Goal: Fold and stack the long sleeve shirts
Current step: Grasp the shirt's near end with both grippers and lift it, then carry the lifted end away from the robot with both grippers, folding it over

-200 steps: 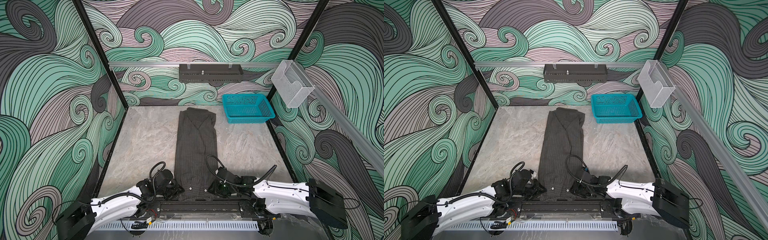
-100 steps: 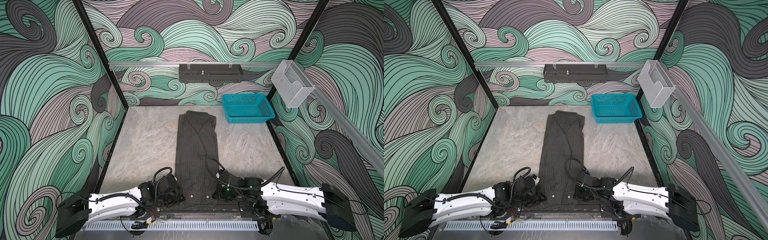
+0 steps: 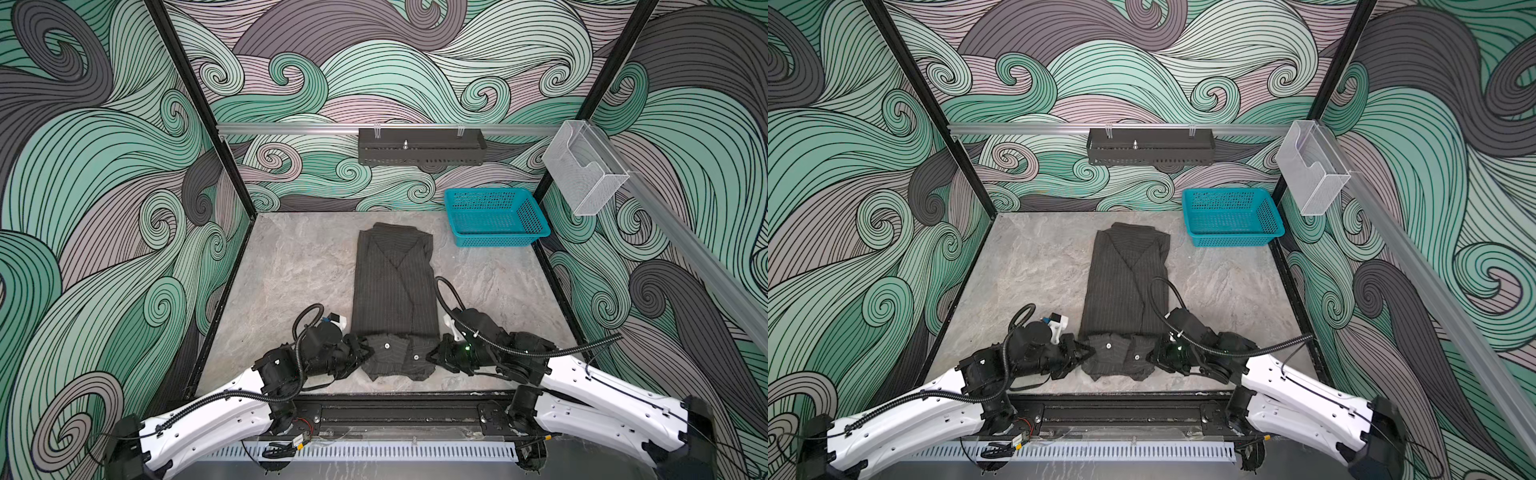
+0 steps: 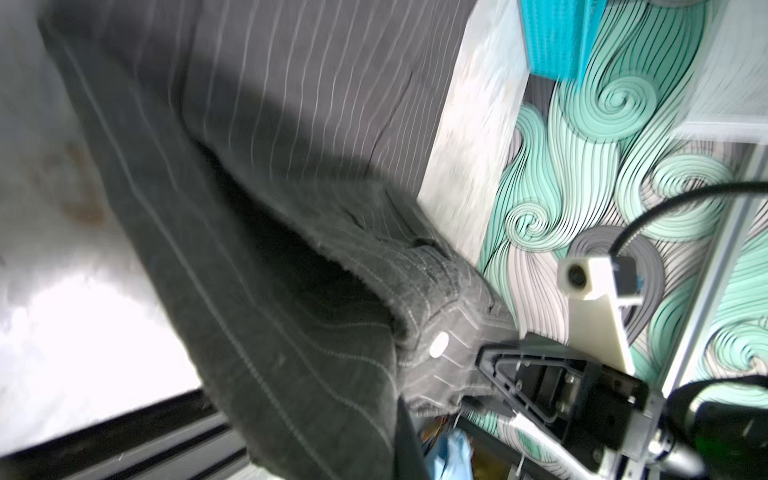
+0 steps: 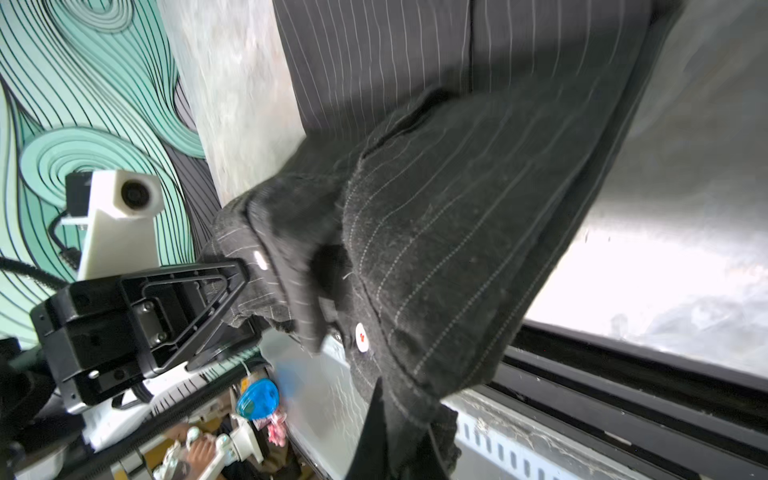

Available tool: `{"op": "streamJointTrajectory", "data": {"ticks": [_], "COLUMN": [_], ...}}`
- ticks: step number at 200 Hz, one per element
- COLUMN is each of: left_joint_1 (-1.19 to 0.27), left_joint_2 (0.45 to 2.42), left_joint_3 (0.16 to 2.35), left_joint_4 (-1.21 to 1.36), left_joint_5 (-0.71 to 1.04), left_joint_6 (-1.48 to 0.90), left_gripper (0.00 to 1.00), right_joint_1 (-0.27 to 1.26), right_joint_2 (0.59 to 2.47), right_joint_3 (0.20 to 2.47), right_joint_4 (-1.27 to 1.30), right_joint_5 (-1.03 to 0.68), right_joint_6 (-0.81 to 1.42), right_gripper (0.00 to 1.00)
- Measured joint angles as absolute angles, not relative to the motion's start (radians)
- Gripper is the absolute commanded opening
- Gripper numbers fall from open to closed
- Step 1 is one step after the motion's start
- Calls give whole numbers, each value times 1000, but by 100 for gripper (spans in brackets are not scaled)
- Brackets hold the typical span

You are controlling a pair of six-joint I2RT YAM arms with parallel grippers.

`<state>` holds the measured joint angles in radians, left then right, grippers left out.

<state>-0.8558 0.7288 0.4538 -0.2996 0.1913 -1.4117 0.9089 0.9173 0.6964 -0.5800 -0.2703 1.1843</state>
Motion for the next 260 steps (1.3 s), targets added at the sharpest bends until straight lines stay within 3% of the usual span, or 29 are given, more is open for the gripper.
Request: {"op": "streamJointTrajectory", "data": {"ticks": [79, 124, 175, 207, 223, 260], "left_joint_1": [-490, -403, -331, -308, -301, -288], "left_joint_2": [1221, 1484, 1652, 1754, 1802, 1844], "left_joint_3": [791, 934, 1014, 1052, 1065, 1075], "left_joint_4": [-287, -269, -257, -242, -219, -189], "left_joint_5": [484, 604, 659, 678, 686, 696], "left_joint_6": [-1178, -1102, -1059, -1046, -1045, -1037], "left_gripper": [0, 0, 0, 0, 20, 46], "right_joint_1": [569, 455, 374, 337, 327, 319], "right_joint_2": [1336, 1580, 1774, 1862, 1902, 1942], "right_joint_3": [1000, 1146, 1242, 1259, 1263, 1277], "right_joint_4": [-619, -608, -580, -550, -536, -539], "right_joint_5": [-485, -585, -655, -671, -672, -661], "right_joint_6": [956, 865, 818, 806, 799, 766], "right_gripper": [7, 8, 10, 19, 26, 48]}}
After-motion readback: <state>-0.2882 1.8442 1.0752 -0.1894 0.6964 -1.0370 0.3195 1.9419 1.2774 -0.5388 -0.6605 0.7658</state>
